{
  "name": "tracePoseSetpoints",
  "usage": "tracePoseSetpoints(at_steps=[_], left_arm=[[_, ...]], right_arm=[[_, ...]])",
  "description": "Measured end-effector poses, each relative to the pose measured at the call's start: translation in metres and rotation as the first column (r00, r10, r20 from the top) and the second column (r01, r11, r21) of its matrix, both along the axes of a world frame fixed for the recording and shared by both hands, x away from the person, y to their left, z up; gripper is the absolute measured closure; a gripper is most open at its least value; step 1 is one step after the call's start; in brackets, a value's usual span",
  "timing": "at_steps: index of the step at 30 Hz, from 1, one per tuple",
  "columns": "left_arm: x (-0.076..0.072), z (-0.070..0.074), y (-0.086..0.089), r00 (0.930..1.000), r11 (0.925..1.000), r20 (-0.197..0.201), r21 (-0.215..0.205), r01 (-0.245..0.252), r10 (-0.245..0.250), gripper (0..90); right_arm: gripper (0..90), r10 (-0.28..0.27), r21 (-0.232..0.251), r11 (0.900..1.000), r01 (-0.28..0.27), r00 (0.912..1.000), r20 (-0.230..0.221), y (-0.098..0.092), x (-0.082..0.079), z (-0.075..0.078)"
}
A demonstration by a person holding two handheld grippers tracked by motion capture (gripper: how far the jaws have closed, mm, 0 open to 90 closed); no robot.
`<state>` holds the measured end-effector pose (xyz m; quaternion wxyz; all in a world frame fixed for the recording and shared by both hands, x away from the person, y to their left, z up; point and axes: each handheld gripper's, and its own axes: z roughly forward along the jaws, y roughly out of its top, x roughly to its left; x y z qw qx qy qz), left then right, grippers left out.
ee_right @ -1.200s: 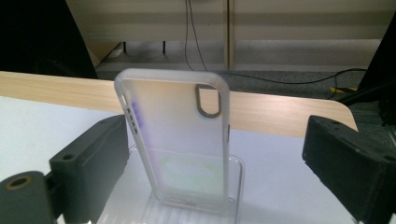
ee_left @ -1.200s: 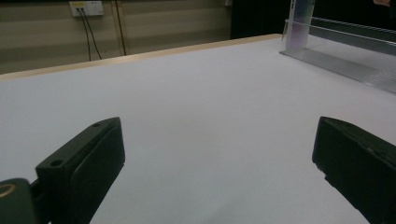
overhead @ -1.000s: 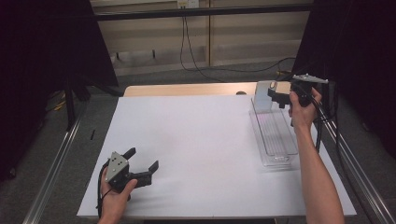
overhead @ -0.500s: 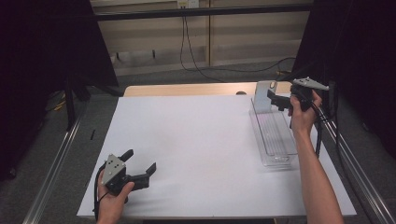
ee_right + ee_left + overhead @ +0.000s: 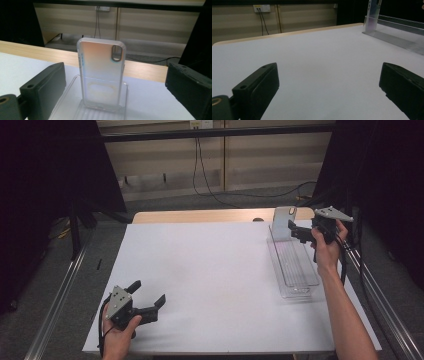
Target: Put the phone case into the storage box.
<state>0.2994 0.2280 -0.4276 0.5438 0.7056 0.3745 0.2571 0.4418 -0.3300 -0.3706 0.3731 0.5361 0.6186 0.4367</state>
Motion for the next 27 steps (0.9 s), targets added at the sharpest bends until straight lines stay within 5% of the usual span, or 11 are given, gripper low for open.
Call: tracePoseSetpoints(at_steps=[12, 14, 27], left_arm=[[-0.001, 0.001, 0.002, 1.0, 0.9999, 0.001, -0.01, -0.006, 0.006, 2.8], [-0.001, 0.001, 0.004, 0.9999, 0.9997, 0.001, -0.018, -0.016, 0.016, 2.8], [-0.003, 0.002, 0.006, 0.9995, 0.9989, 0.013, -0.036, -0.029, 0.029, 3.2]], right_arm=[[1.9, 0.017, 0.026, 0.999, -0.02, 0.9947, 0.101, -0.009, -0.026, 0.0], [1.7, 0.024, -0.005, 1.0, -0.023, 0.9953, 0.093, -0.007, -0.031, 0.0], [0.5, 0.047, 0.057, 0.997, -0.056, 0.988, 0.147, -0.012, -0.068, 0.001]])
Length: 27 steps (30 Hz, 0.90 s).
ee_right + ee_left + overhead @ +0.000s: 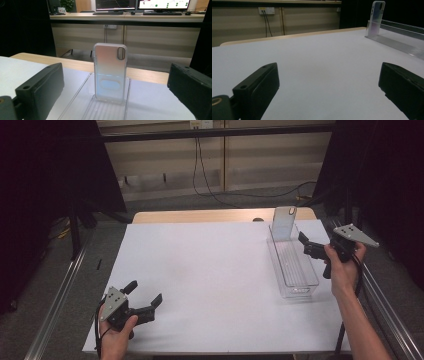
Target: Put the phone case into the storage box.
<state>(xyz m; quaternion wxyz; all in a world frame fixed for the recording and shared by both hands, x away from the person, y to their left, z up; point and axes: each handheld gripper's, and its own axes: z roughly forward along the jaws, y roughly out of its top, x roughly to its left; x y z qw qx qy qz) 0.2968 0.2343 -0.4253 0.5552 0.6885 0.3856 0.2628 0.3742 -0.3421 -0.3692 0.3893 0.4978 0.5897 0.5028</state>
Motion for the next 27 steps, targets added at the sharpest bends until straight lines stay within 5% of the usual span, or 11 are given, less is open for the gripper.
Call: tracePoseSetpoints(at_steps=[13, 17, 27], left_arm=[[-0.001, 0.0, 0.0, 1.0, 1.0, -0.002, 0.002, 0.005, -0.005, 3.0], [-0.002, 0.0, 0.0, 1.0, 1.0, 0.003, 0.004, 0.008, -0.008, 3.0], [-0.004, 0.002, 0.001, 0.9999, 1.0, 0.011, -0.008, 0.004, -0.004, 2.6]], right_arm=[[0.0, -0.011, 0.005, 1.0, 0.011, 0.9998, 0.018, 0.0, -0.032, -0.009], [0.1, -0.035, -0.031, 0.999, 0.036, 0.9993, 0.014, 0.0, -0.042, -0.012], [0.0, -0.007, -0.028, 1.0, 0.008, 0.999, 0.044, 0.009, -0.07, -0.016]])
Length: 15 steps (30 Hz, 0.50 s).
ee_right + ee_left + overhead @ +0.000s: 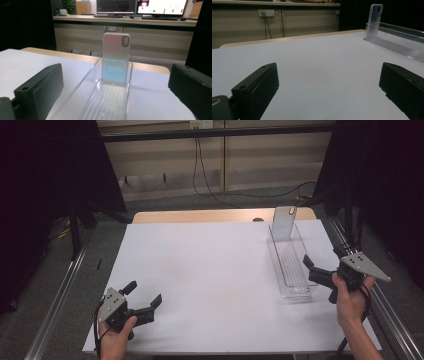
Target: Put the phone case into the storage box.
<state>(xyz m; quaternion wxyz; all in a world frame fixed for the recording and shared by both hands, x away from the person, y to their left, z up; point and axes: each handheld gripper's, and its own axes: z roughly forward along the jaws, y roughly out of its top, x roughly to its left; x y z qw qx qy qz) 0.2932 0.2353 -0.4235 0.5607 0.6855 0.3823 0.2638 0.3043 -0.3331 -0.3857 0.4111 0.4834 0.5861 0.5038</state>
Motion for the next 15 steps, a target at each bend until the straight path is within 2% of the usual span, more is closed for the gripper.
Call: tracePoseSetpoints(at_steps=[3, 6, 9, 15], left_arm=[[0.0, 0.0, 0.0, 1.0, 1.0, 0.0, 0.002, 0.0, 0.0, 2.6], [0.0, 0.0, 0.0, 1.0, 1.0, -0.002, 0.001, 0.0, 0.0, 2.6], [0.0, -0.001, 0.0, 1.0, 1.0, -0.006, -0.007, 0.003, -0.003, 2.6], [-0.002, 0.0, 0.001, 1.0, 0.9999, -0.001, -0.011, 0.001, -0.001, 2.6]], right_arm=[[0.0, 0.02, -0.002, 1.0, -0.02, 0.9997, -0.015, 0.005, -0.007, -0.005], [0.0, 0.017, 0.003, 1.0, -0.017, 0.9998, -0.002, 0.01, -0.015, -0.011], [0.0, 0.029, 0.007, 1.0, -0.029, 0.9996, -0.008, 0.013, -0.021, -0.016], [0.1, 0.046, 0.001, 0.999, -0.046, 0.9986, -0.027, 0.018, -0.032, -0.02]])
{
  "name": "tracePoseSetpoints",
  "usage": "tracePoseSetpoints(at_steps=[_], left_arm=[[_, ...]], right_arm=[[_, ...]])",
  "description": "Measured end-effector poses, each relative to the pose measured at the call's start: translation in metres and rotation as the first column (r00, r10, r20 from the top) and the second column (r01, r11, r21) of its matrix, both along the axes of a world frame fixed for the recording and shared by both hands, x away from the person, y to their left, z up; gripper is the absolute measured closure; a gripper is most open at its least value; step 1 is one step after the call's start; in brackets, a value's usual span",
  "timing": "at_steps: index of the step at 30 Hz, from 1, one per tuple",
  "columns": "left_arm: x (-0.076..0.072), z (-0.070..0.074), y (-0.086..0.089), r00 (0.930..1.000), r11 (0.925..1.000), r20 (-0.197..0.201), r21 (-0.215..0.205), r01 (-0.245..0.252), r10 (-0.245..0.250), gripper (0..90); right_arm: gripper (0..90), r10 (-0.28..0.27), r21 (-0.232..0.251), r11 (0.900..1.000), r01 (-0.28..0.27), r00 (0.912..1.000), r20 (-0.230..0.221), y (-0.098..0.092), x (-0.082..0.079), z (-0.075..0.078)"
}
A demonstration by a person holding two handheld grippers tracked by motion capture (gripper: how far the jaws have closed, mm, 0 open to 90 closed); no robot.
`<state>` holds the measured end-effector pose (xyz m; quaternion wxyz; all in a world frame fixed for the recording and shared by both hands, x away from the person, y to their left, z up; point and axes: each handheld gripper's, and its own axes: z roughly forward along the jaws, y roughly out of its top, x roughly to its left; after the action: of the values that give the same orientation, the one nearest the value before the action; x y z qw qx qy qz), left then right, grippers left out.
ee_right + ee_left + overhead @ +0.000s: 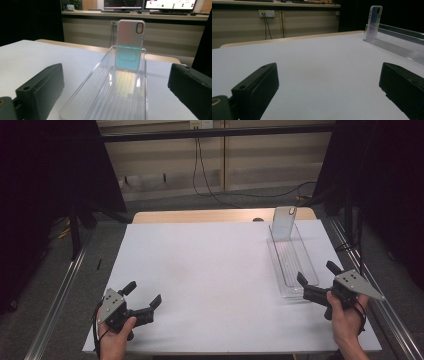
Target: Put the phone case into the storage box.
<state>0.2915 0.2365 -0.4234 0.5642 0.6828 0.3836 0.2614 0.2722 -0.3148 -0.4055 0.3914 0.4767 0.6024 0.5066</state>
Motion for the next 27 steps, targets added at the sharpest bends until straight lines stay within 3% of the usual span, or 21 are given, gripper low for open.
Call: tracePoseSetpoints(at_steps=[8, 23, 27], left_arm=[[-0.003, 0.001, -0.003, 0.9999, 0.9999, 0.002, -0.004, 0.011, -0.011, 2.6], [-0.006, -0.001, 0.0, 0.9999, 0.9997, -0.005, 0.02, -0.011, 0.012, 2.6], [-0.009, -0.001, -0.001, 0.9996, 0.9994, -0.016, 0.025, -0.025, 0.025, 3.0]], right_arm=[[0.0, 0.003, -0.003, 1.0, -0.004, 0.9986, -0.052, 0.0, -0.013, -0.006], [0.1, -0.043, 0.03, 0.999, 0.045, 0.9969, -0.066, -0.007, -0.032, -0.026], [0.1, -0.052, 0.01, 0.999, 0.052, 0.997, -0.059, -0.006, -0.037, -0.028]])
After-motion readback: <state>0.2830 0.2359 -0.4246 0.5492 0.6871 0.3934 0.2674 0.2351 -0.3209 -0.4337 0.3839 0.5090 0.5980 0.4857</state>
